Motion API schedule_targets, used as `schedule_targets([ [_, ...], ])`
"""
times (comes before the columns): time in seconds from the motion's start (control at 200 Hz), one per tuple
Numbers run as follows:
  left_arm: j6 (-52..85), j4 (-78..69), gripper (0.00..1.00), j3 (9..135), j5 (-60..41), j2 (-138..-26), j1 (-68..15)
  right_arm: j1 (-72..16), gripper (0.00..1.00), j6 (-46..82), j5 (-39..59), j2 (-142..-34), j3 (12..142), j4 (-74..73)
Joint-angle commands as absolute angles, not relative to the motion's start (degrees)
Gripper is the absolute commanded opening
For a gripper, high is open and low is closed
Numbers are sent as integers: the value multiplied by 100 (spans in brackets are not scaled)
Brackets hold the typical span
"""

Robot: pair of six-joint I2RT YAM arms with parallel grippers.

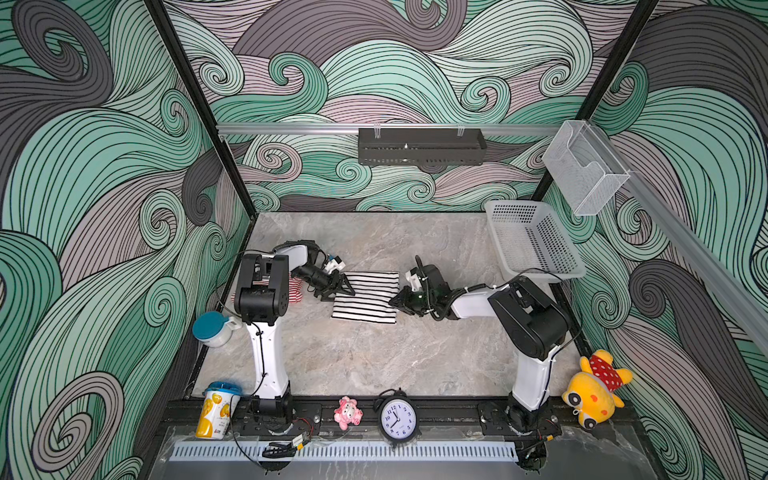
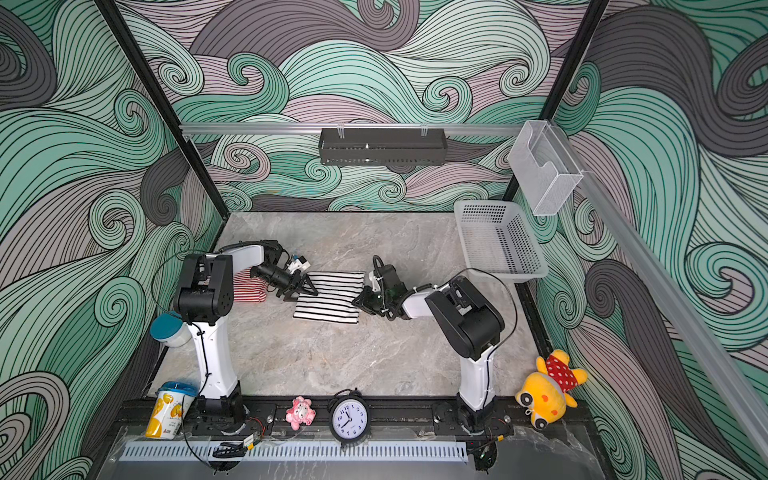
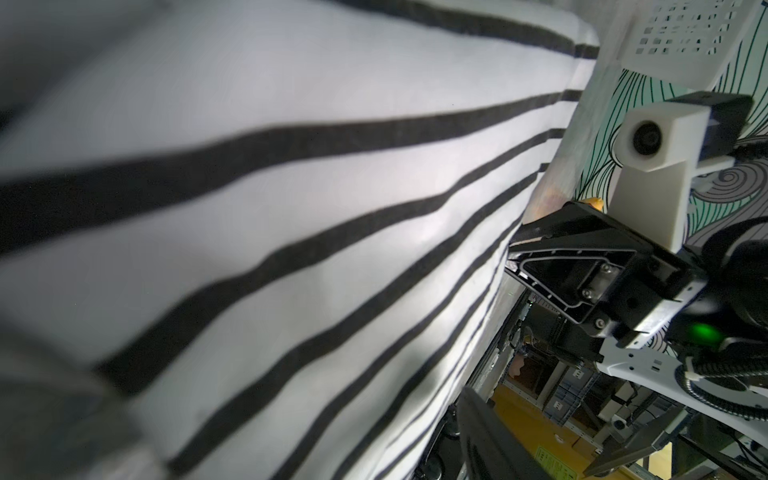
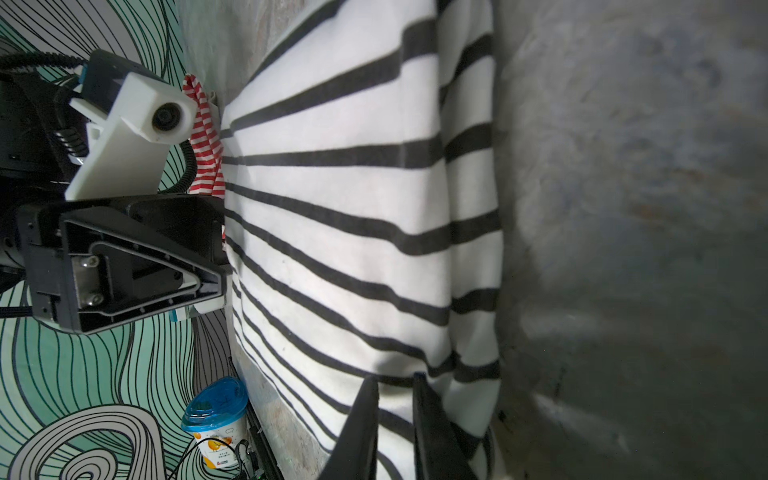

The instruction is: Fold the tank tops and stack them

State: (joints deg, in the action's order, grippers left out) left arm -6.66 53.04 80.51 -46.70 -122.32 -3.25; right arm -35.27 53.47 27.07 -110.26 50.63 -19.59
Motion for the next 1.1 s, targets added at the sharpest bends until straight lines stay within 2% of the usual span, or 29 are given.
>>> schedule_targets([
  [0.0,-567,5125,59,7885,-4249,-12463,-413,-3612,19,5470,2475,-11364,4878,-1380],
  [0.17,-485,5021,41,7901,-4358,-12422,-422,-3636,19,5515,2475,-11390,4887,-1437],
  [0.31,-458,4968,33,7928,-4400,-12388,-422,-3656,19,5526,2507,-11375,4913,-1474],
  [0.375,-466,4950,25,7944,-4408,-12351,-422,-3666,20,5513,2551,-11348,4911,-1526],
  [0.41,-474,4948,19,7954,-4407,-12317,-422,-3664,23,5512,2583,-11310,4894,-1594],
  [0.49,-538,5045,8,8060,-4428,-12241,-409,-3685,40,5519,2576,-11067,4714,-2040],
  [0.546,-625,5175,0,8155,-4538,-12195,-387,-3688,47,5493,2508,-10823,4619,-2141],
  [0.636,-725,5343,0,8316,-4561,-12103,-352,-3691,53,5332,2455,-10418,4581,-2042],
  [0.821,-1010,5861,0,8747,-4376,-11856,-240,-3652,54,5107,2241,-9829,4525,-1550],
  [1.096,-1837,7027,0,9607,-3555,-11673,240,-3559,53,5177,2256,-9953,4312,-1661],
])
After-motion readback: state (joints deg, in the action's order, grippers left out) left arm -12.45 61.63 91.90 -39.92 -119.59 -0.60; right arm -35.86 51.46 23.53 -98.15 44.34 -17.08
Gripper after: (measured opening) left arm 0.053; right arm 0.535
